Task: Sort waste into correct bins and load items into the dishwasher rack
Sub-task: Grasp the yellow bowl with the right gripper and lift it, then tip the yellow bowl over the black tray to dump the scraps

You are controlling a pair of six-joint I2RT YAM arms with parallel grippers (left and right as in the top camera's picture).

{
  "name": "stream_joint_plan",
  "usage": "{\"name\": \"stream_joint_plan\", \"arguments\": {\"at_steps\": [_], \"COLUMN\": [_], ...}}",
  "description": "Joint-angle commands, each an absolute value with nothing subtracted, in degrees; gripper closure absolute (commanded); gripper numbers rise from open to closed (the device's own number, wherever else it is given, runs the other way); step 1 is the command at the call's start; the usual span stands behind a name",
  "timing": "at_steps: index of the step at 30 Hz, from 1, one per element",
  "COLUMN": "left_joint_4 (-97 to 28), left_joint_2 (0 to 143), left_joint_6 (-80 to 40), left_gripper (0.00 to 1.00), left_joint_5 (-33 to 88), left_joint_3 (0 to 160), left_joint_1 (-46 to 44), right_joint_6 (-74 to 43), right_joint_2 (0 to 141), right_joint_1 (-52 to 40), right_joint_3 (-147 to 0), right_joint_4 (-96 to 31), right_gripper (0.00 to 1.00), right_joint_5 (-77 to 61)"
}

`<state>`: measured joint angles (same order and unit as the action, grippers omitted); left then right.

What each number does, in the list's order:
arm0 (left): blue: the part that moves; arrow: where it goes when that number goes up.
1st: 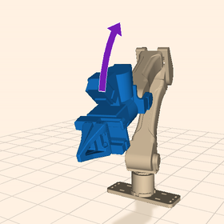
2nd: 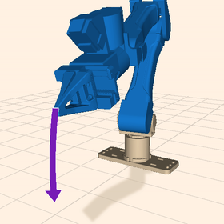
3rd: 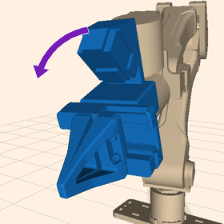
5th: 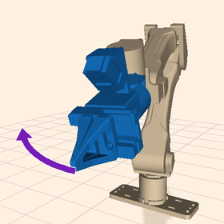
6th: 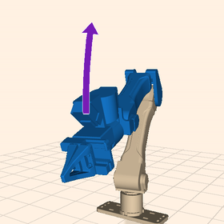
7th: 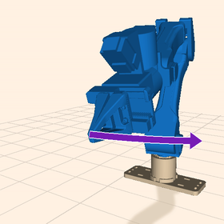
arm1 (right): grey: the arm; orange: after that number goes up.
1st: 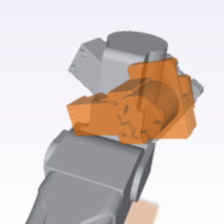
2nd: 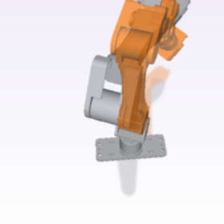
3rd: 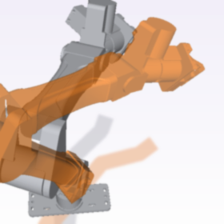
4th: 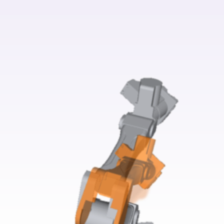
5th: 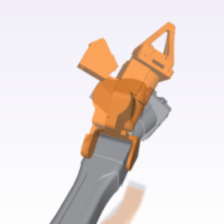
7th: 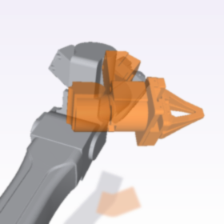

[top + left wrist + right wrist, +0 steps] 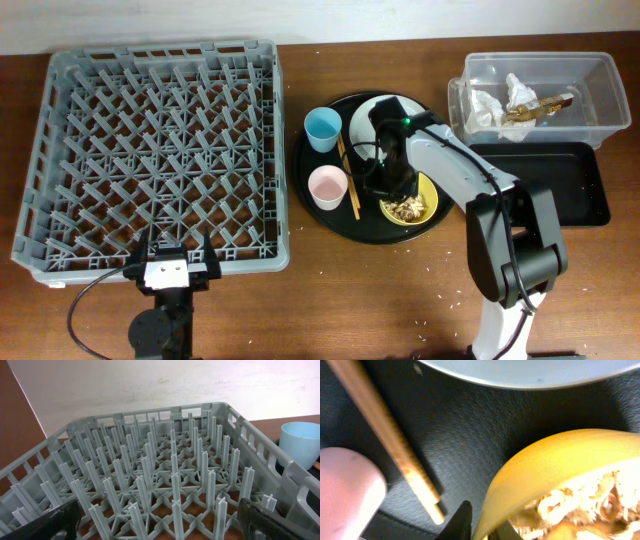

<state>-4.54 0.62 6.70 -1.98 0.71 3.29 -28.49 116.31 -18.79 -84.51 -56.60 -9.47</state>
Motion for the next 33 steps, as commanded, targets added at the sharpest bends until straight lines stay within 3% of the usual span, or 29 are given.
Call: {"name": "stream_joint_plan", "arguments": {"at_steps": [1, 3, 7, 9, 15, 17, 19, 24, 29, 33], "left_joint_4": [-4.62, -4.62, -4.62, -4.62, -4.62, -4.62, -4.62, -4.62, -4.62, -4.62], "left_joint_2": [0.30, 0.30, 0.30, 0.30, 0.30, 0.30, 0.30, 0.30, 0.30, 0.30], "left_joint_6": [7.62, 7.62, 7.62, 7.62, 7.62, 7.62, 7.62, 7.62, 7.62, 7.62], "left_gripper": [0.00, 0.00, 0.00, 0.00, 0.00, 0.00, 0.00, 0.00, 0.00, 0.00], "left_joint_5": [-2.59, -2.59, -2.59, -2.59, -2.59, -2.59, -2.59, -2.59, -2.59, -2.59], "left_joint_3": [0.54, 0.54, 0.54, 0.54, 0.54, 0.54, 0.54, 0.54, 0.54, 0.54], "left_joint_1": [3.20, 3.20, 3.20, 3.20, 3.20, 3.20, 3.20, 3.20, 3.20, 3.20], "right_joint_6": [-25.74, -25.78, -25.98, -26.00, -27.16, -27.55, -27.53, -25.26, -16.93, -6.02], "right_joint_2": [114.67, 114.74, 114.87, 114.87, 114.89, 114.89, 114.89, 113.08, 101.78, 96.25], "right_joint_1": [-19.07, -19.29, -19.62, -20.32, -23.24, -23.24, -23.24, -22.31, -15.20, -0.99], "right_joint_3": [-88.09, -88.03, -87.66, -86.85, -83.77, -83.77, -83.77, -88.58, -100.75, -100.84], "right_joint_4": [-57.67, -57.65, -56.73, -55.51, -54.85, -54.83, -55.24, -60.97, -70.41, -71.90], "right_gripper": [0.71, 0.62, 0.62, 0.67, 0.71, 0.80, 0.96, 0.96, 0.96, 0.96], "right_joint_5": [-9.10, -6.74, -3.60, -3.62, -2.07, -2.07, -2.04, -3.01, -8.25, -20.97]}}
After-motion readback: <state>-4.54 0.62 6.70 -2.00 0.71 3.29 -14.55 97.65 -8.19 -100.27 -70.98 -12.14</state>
